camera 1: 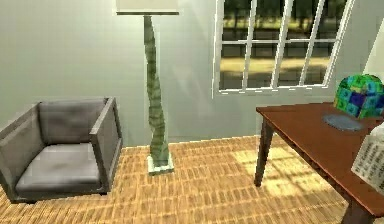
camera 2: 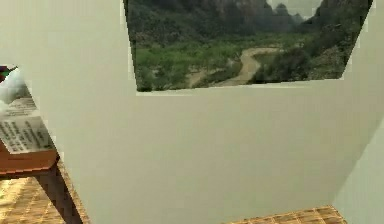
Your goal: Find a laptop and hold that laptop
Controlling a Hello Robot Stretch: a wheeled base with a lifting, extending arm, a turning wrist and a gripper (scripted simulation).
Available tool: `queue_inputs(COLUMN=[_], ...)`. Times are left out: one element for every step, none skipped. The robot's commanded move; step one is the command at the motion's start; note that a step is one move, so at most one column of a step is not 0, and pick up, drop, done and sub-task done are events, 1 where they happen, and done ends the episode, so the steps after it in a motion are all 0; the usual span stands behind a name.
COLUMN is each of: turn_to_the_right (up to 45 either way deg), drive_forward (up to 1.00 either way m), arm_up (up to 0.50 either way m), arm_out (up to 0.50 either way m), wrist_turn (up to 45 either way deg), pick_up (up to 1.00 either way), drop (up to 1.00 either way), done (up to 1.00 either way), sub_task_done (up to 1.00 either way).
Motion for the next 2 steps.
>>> queue_inputs(turn_to_the_right=[18.0, 0.0], drive_forward=[0.00, 0.45], arm_up=[0.00, 0.00], arm_out=[0.00, 0.00], wrist_turn=[0.0, 0.0], pick_up=[0.00, 0.00], drop=[0.00, 0.00], done=[0.00, 0.00], sub_task_done=[0.00, 0.00])
